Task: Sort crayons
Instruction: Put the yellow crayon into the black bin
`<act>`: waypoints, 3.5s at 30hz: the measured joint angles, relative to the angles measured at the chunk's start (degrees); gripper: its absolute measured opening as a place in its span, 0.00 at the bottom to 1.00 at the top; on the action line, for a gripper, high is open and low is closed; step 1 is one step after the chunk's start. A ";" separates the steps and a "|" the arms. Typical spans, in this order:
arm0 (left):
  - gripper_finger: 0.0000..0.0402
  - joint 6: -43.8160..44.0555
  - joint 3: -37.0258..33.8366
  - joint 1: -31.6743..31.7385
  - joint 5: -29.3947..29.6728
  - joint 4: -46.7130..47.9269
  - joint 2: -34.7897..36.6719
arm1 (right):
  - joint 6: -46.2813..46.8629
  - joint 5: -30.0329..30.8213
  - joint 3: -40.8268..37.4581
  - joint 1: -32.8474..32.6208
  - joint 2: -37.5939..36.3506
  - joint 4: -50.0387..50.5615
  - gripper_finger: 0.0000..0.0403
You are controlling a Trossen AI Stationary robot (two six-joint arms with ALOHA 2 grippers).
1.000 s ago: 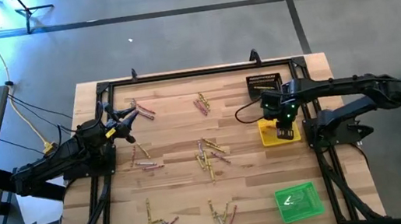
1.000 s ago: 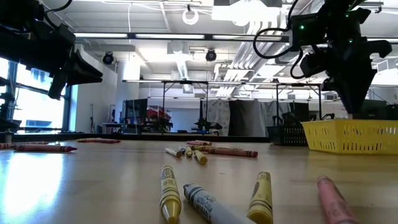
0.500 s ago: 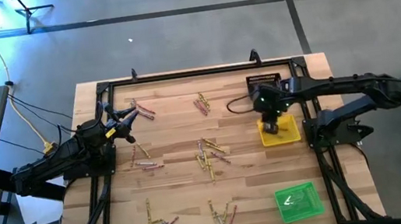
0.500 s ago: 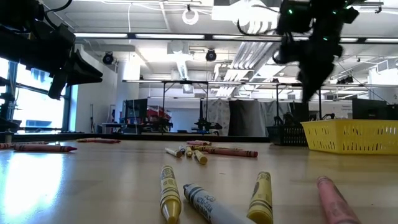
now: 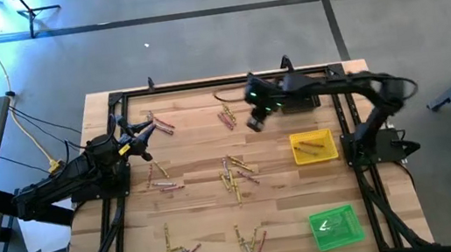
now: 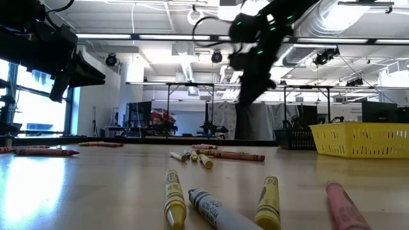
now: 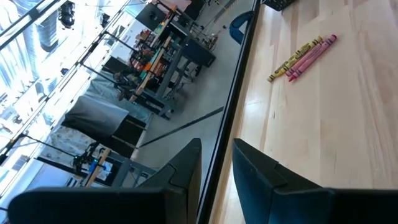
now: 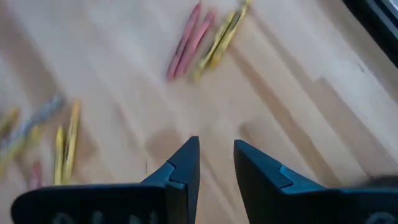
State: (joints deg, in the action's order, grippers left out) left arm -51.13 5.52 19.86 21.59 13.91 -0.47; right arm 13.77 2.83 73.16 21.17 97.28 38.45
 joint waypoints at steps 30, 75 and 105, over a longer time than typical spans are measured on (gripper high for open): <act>0.19 0.00 0.02 0.00 0.00 -0.01 0.00 | 14.70 -7.44 37.14 6.98 36.11 17.53 0.21; 0.19 0.00 0.00 -0.01 0.00 0.00 0.00 | 15.84 -13.60 37.12 8.09 38.18 16.04 0.21; 0.19 0.00 0.01 -0.01 0.02 -0.01 0.00 | 13.19 -19.80 37.01 8.31 38.27 23.45 0.21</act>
State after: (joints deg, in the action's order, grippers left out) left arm -51.13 5.52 19.85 21.61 13.91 -0.47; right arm 26.96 -16.97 110.17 29.47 135.55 61.89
